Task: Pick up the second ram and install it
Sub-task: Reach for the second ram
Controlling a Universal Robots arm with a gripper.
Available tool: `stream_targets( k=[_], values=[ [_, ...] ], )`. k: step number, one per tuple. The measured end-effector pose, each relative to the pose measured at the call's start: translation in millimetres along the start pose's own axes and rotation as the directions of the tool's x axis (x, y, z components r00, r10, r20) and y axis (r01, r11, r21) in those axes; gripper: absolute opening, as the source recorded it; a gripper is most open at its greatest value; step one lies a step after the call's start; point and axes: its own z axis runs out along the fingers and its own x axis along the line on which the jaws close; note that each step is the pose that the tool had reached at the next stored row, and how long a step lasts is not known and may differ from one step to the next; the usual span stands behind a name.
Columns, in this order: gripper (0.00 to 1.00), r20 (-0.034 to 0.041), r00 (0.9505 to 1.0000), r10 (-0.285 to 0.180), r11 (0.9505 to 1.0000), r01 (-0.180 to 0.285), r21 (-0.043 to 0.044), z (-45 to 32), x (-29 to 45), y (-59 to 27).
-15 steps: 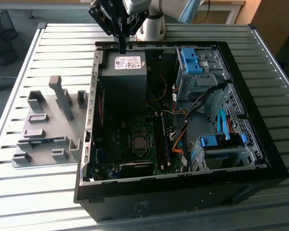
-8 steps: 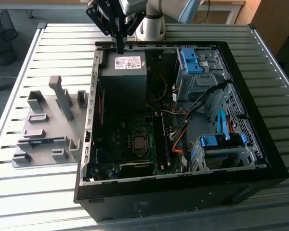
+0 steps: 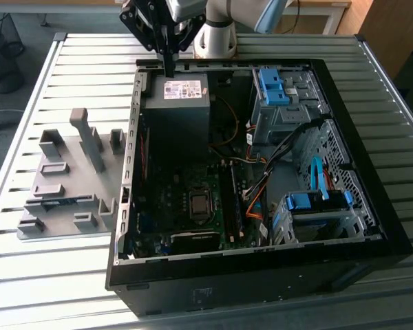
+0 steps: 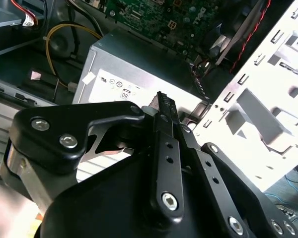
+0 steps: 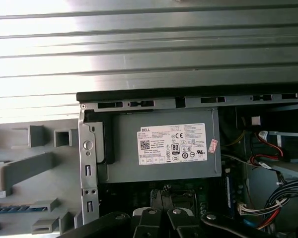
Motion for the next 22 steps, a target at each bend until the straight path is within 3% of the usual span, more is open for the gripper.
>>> stream_targets(
  k=[22],
  values=[
    [0.1, 0.0, 1.0, 0.0, 1.0, 0.0, 0.0001, 0.2, 13.3, -1.0]
  ],
)
